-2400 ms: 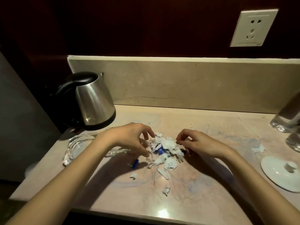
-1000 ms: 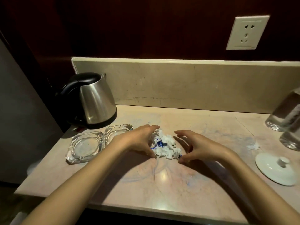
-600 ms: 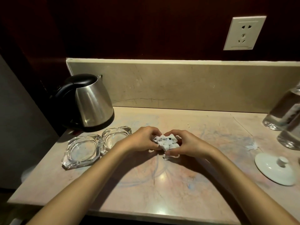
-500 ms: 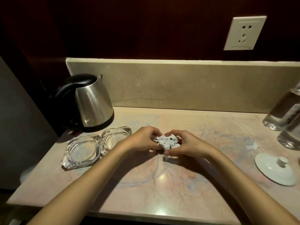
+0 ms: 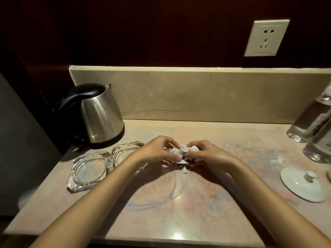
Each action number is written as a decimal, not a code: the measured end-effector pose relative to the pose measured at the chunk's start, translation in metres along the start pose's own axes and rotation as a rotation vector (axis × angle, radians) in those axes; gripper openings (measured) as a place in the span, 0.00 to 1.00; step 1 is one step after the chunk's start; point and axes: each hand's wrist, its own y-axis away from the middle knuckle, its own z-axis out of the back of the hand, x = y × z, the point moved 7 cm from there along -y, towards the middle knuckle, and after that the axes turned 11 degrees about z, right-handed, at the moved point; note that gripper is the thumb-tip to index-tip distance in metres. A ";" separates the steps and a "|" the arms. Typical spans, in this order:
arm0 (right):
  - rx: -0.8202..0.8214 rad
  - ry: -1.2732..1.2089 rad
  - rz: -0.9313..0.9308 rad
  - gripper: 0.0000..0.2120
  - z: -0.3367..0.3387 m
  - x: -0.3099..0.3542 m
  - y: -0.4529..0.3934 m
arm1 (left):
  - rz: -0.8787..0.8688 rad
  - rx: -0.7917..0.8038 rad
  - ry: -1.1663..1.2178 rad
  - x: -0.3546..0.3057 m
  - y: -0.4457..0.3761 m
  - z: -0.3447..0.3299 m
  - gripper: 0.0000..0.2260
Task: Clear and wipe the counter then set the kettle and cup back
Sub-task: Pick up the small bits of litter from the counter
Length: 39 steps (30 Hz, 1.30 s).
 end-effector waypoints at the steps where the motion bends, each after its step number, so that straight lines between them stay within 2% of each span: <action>1: -0.014 -0.037 0.004 0.08 -0.001 0.002 0.001 | -0.011 -0.016 0.005 -0.001 0.000 0.002 0.13; 6: -0.053 -0.089 0.017 0.10 -0.005 0.005 -0.001 | -0.042 -0.059 0.024 -0.002 -0.001 0.015 0.06; 12: -0.093 -0.222 0.046 0.12 -0.014 0.012 -0.005 | -0.089 -0.054 0.059 -0.009 0.009 0.030 0.05; 18: -0.076 -0.250 0.079 0.11 -0.038 0.023 0.003 | -0.121 -0.080 0.084 0.001 0.038 0.042 0.06; 23: -0.014 -0.233 0.100 0.11 -0.079 0.035 0.021 | -0.075 -0.152 0.093 0.025 0.085 0.048 0.07; 27: 0.068 -0.179 0.121 0.10 -0.122 0.044 0.052 | -0.087 -0.209 0.130 0.046 0.144 0.042 0.07; 30: 0.129 -0.178 0.132 0.09 -0.159 0.048 0.079 | -0.034 -0.262 0.156 0.069 0.191 0.036 0.08; 35: 0.211 -0.242 0.125 0.07 -0.222 0.034 0.119 | 0.070 -0.201 0.218 0.117 0.252 0.017 0.08; 39: 0.280 -0.278 0.043 0.07 -0.281 -0.009 0.139 | 0.194 -0.122 0.235 0.186 0.283 -0.004 0.12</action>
